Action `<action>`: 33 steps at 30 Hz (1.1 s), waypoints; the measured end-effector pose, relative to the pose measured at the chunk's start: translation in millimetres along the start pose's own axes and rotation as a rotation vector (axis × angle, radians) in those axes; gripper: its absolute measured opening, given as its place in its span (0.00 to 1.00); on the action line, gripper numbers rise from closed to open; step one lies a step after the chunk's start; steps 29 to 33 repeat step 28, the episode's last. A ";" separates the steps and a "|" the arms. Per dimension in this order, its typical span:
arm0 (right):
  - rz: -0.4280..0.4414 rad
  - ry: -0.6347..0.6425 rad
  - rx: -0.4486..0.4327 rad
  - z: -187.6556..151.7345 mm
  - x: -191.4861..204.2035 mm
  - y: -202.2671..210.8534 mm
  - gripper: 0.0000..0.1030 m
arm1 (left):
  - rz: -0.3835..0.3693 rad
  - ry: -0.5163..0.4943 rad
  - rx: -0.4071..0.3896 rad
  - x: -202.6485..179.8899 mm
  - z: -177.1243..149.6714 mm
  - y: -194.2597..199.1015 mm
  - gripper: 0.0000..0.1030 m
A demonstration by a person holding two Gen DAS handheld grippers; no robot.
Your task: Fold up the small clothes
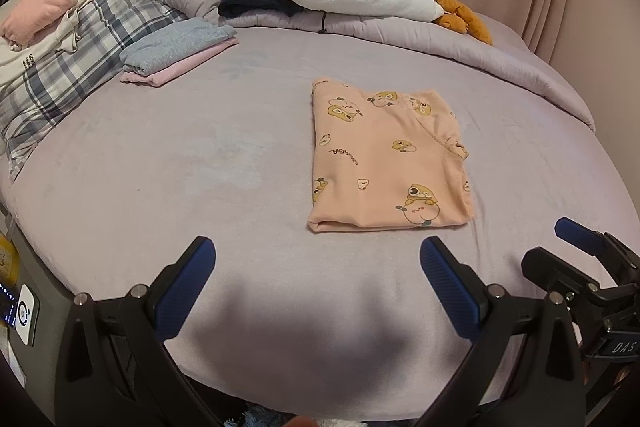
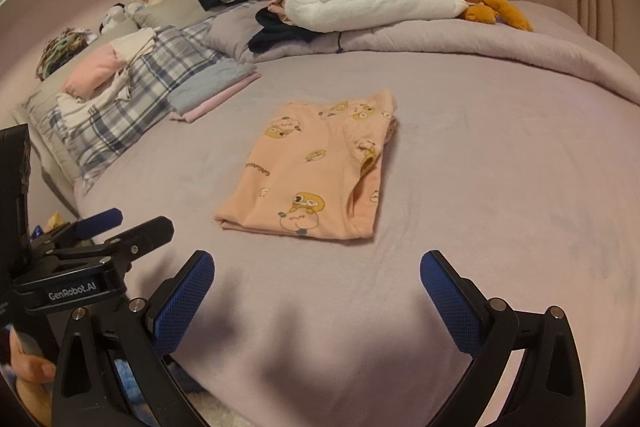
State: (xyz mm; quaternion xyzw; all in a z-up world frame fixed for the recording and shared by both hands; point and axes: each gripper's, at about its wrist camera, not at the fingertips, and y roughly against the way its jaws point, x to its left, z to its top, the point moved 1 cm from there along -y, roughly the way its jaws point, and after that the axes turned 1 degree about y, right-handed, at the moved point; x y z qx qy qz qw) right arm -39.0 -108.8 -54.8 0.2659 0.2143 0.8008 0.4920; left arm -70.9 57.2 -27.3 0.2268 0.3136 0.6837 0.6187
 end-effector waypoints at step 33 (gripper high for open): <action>0.009 0.007 0.006 -0.1 4.6 -2.8 0.99 | -0.011 0.021 0.001 1.8 1.0 0.6 1.00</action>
